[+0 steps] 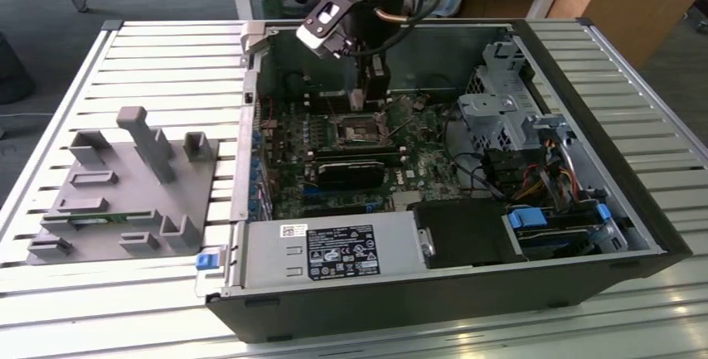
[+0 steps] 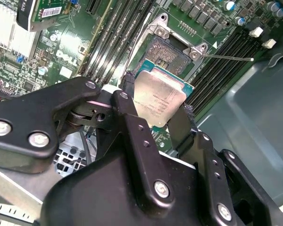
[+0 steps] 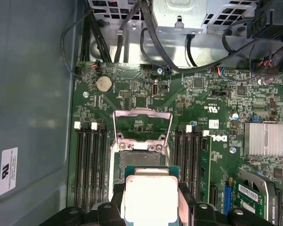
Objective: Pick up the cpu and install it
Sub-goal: 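Place the cpu into insertion slot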
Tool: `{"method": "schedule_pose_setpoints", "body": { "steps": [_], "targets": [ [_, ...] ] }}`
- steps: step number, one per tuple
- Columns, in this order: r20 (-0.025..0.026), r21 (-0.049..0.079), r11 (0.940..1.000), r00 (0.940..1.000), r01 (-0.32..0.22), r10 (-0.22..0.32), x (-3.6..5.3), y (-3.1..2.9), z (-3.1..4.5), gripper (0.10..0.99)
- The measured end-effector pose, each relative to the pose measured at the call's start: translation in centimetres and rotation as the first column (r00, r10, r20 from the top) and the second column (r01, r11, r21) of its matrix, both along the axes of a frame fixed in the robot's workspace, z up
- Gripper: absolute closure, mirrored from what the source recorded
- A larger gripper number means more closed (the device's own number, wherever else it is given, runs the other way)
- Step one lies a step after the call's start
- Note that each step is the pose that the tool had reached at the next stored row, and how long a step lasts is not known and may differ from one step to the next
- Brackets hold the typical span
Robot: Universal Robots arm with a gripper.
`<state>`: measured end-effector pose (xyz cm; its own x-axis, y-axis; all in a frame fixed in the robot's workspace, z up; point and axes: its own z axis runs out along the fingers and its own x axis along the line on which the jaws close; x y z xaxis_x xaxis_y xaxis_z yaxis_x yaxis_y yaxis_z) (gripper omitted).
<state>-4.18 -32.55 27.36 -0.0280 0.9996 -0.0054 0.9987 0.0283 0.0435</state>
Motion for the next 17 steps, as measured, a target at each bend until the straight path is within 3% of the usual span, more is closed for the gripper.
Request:
{"method": "schedule_pose_setpoints", "body": {
  "steps": [17],
  "targets": [
    [-0.0001,-0.004,1.0000,1.0000,0.001,-0.001,-0.01,0.11,-1.23,0.553]
  ]
}}
